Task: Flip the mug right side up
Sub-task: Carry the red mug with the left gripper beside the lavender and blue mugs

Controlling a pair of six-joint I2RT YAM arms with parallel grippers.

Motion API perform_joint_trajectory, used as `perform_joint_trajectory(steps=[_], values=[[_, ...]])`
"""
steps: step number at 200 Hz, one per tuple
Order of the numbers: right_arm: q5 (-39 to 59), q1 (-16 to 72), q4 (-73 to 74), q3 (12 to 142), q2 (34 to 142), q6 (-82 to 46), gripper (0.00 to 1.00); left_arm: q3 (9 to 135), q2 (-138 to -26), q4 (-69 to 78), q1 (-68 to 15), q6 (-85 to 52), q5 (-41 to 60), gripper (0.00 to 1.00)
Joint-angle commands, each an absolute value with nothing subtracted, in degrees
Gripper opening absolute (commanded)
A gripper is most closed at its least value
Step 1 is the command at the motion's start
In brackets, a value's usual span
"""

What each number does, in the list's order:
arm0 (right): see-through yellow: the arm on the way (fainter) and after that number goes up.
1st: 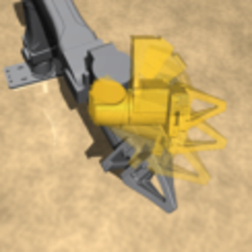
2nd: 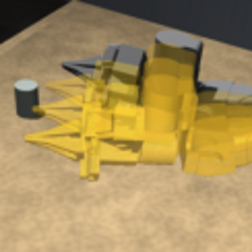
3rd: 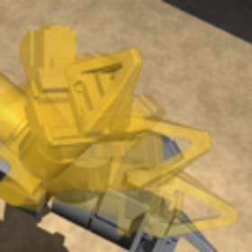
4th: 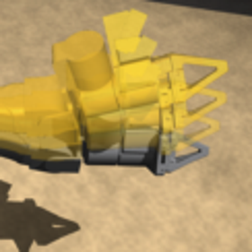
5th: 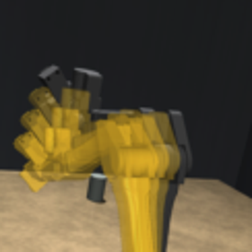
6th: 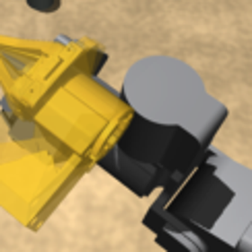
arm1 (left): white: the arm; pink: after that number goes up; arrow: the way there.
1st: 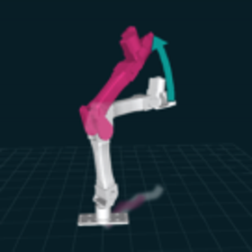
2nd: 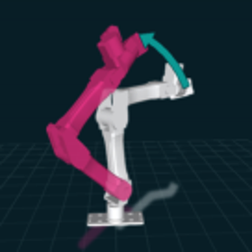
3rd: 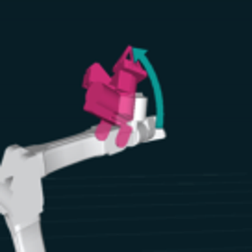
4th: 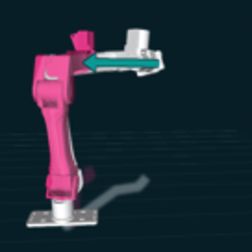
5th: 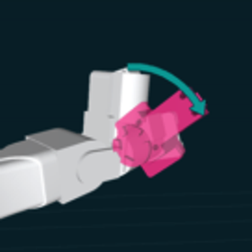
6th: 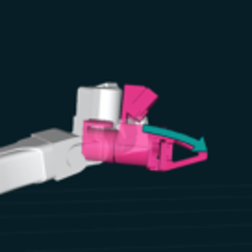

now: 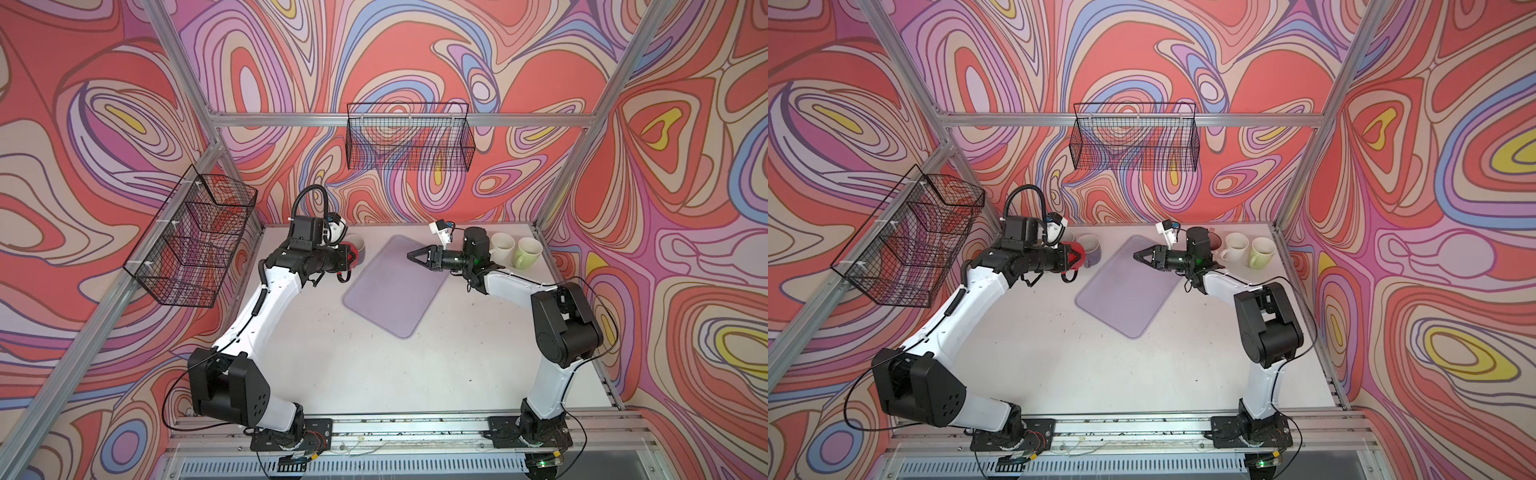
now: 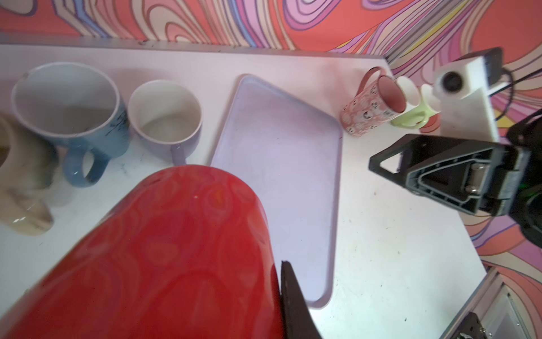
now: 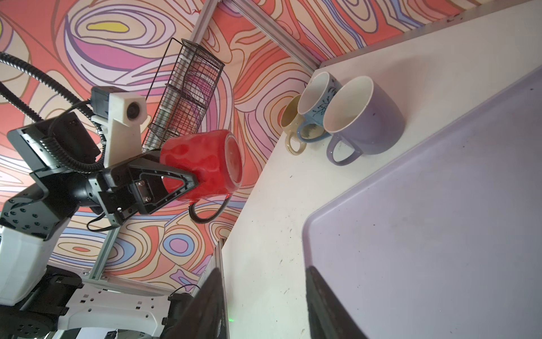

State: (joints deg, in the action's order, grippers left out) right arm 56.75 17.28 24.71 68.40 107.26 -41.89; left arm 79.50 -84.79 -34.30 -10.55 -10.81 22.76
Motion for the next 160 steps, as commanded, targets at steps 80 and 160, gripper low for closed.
perform_joint_trajectory(steps=[80, 160], values=[[53.2, 16.78, 20.58, 67.98, 105.44, -38.34, 0.45, 89.15, -96.5, -48.92, -7.42, -1.28, 12.54, 0.0], [52.01, 16.7, 22.76, 66.12, 105.63, -39.49, 0.44, 92.89, -105.62, -48.6, -6.5, -1.06, 11.21, 0.0]])
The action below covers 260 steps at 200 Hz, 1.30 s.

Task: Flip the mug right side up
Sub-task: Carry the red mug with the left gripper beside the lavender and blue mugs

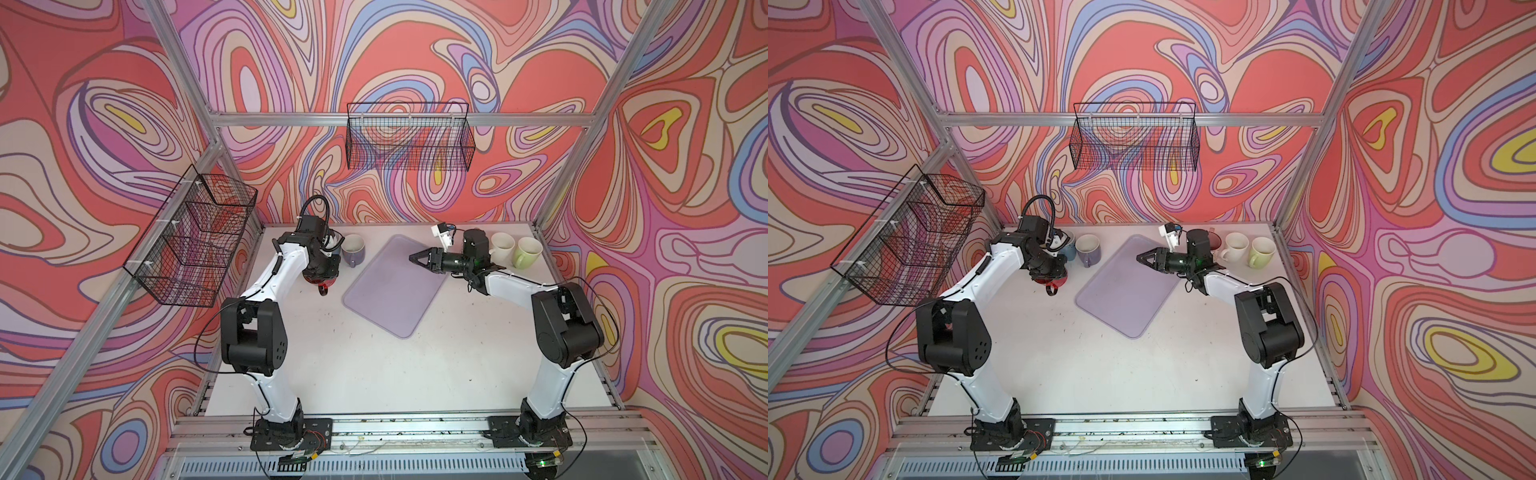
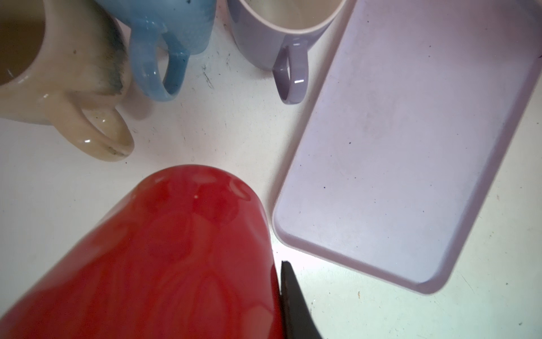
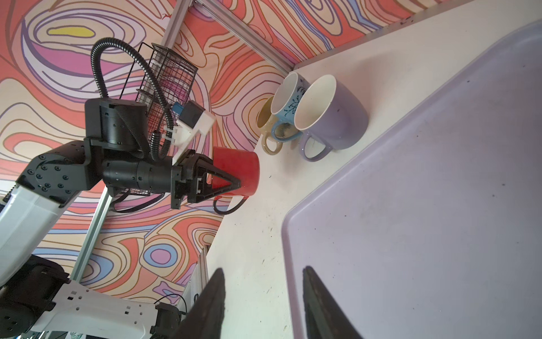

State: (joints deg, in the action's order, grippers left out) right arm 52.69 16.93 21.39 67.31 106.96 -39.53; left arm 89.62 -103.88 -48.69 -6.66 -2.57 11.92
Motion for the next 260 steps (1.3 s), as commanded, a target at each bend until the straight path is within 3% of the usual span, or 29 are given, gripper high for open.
perform_joint_trajectory(steps=[1, 260], values=[[51.97, 16.7, 22.81, 66.06, 105.59, -39.48, 0.44, 92.94, -105.68, -48.6, -6.5, -1.1, 11.28, 0.0], [50.67, 16.7, 27.96, 62.32, 106.47, -42.54, 0.41, 106.28, -122.84, -49.97, -10.41, -1.2, 5.76, 0.0]])
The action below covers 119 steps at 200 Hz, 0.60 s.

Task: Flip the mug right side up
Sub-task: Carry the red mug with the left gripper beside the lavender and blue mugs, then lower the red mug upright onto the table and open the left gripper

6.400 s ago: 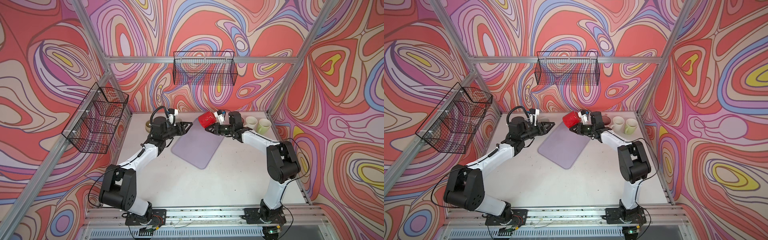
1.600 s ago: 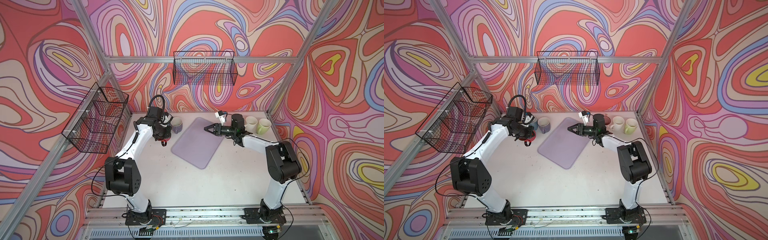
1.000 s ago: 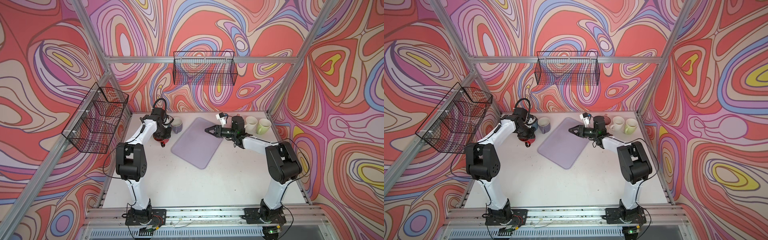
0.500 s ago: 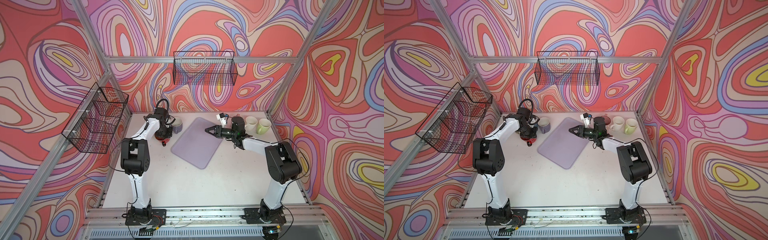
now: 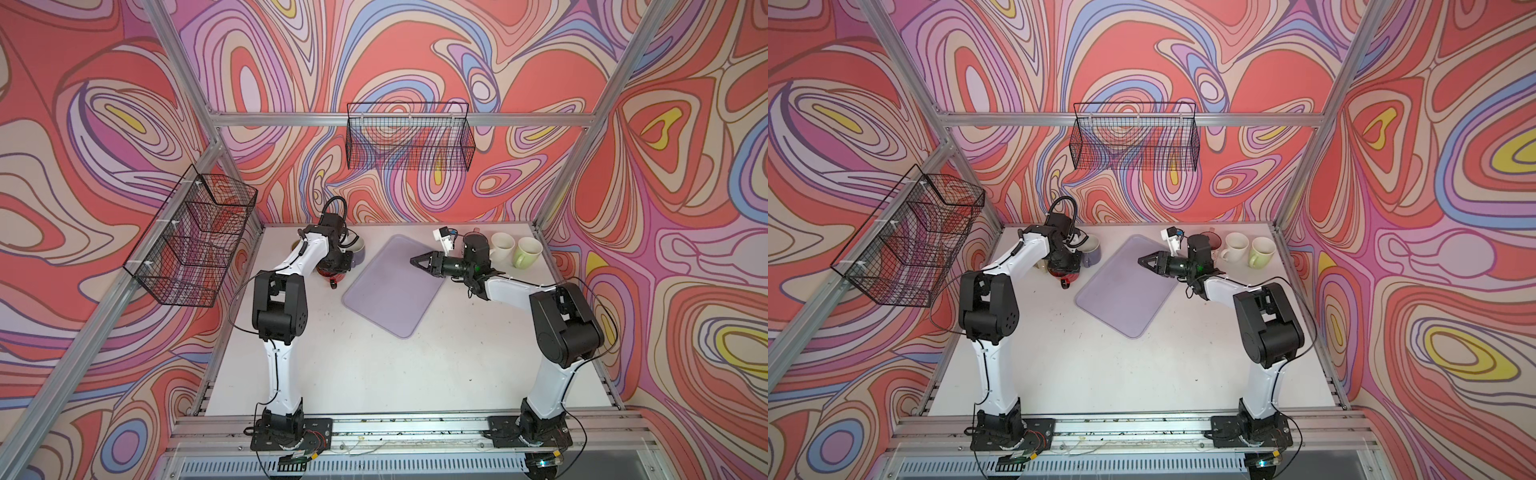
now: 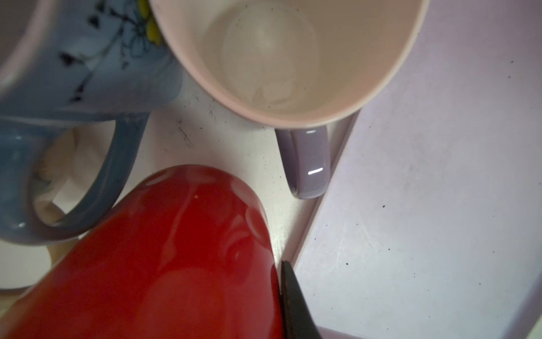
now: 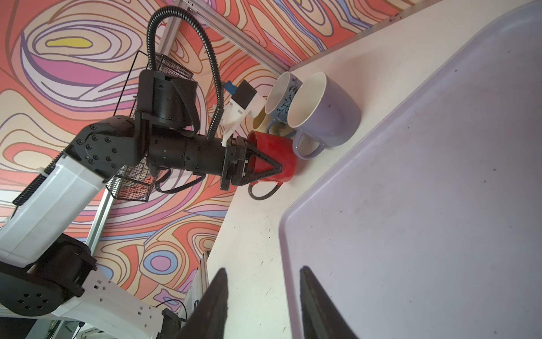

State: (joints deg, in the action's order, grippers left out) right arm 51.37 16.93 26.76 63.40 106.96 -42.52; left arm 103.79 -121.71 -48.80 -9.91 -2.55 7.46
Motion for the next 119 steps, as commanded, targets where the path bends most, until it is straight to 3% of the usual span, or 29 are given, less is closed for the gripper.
perform_joint_trajectory(steps=[1, 119], values=[[50.69, 16.7, 28.04, 62.27, 106.45, -42.5, 0.41, 106.31, -122.9, -49.94, -10.43, -1.17, 5.69, 0.0], [50.71, 16.52, 29.31, 61.17, 106.8, -43.15, 0.41, 109.85, -126.99, -51.22, -10.9, -0.52, 5.5, 0.0]])
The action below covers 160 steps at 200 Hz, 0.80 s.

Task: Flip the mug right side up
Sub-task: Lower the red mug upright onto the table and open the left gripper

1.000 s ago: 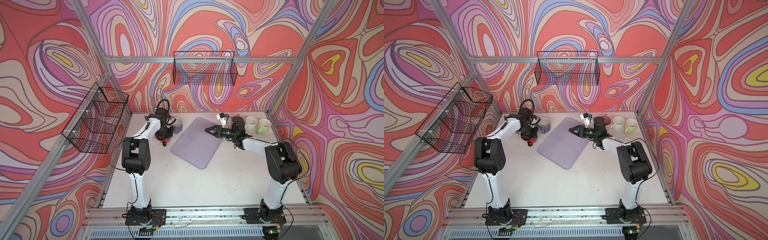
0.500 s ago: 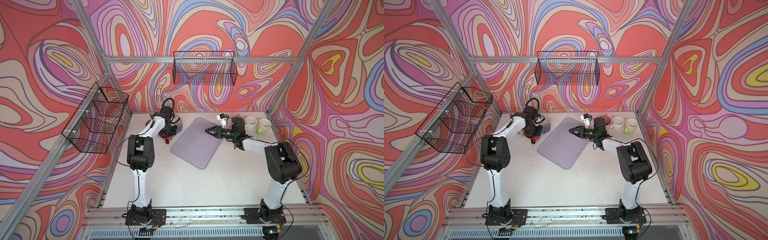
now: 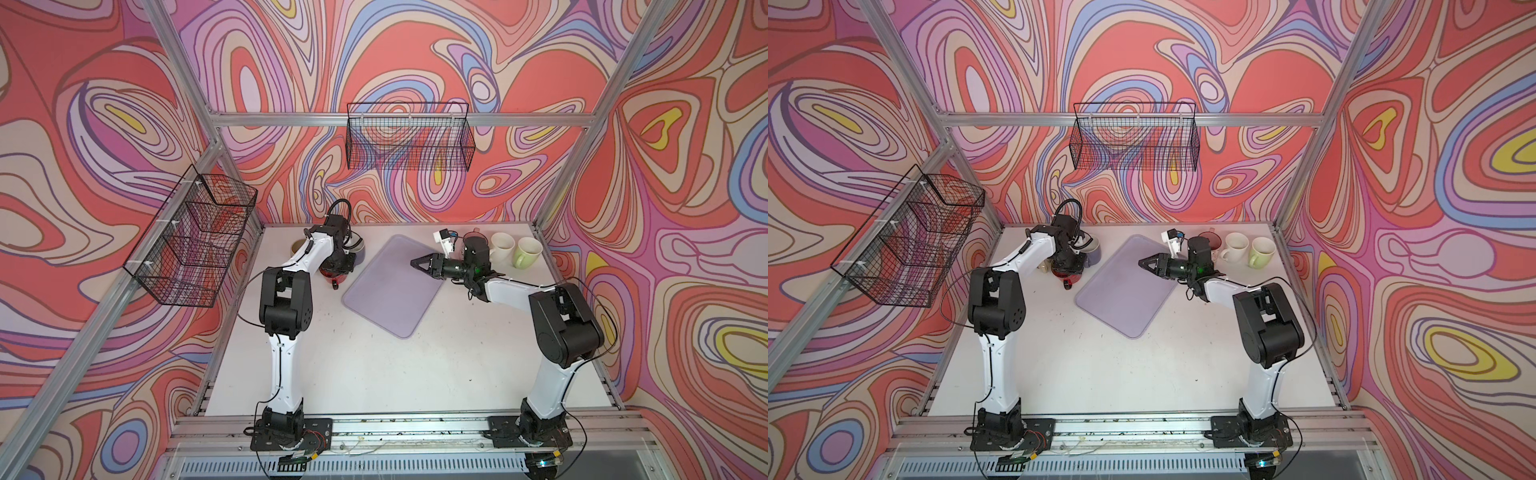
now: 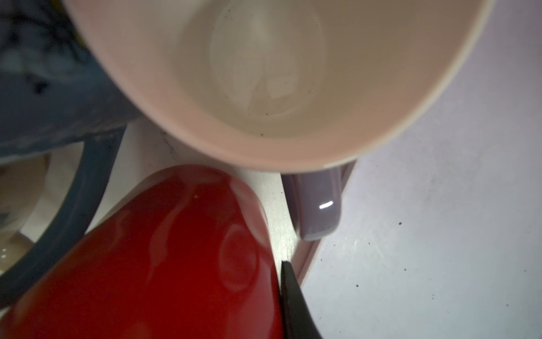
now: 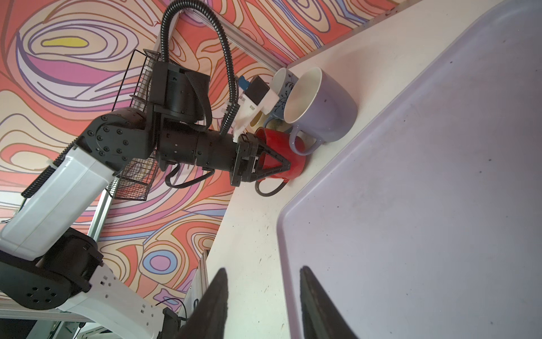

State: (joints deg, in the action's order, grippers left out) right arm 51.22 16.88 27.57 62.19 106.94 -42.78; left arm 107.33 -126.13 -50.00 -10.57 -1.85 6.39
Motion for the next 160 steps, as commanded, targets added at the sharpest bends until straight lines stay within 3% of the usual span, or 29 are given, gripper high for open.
perform_joint_trajectory(steps=[1, 80, 132, 160], values=[[50.71, 16.52, 29.38, 61.08, 106.79, -43.15, 0.41, 109.9, -126.99, -51.23, -10.9, -0.52, 5.52, 0.0], [50.73, 16.5, 29.29, 60.73, 106.67, -43.25, 0.41, 112.23, -129.28, -51.6, -11.37, -0.28, 5.48, 0.08], [51.36, 16.52, 29.12, 60.34, 106.44, -42.66, 0.41, 112.5, -129.31, -51.5, -11.6, -0.38, 4.84, 0.26], [51.37, 16.51, 28.69, 60.55, 106.35, -42.37, 0.41, 112.68, -128.87, -51.5, -11.72, -0.34, 4.65, 0.31]])
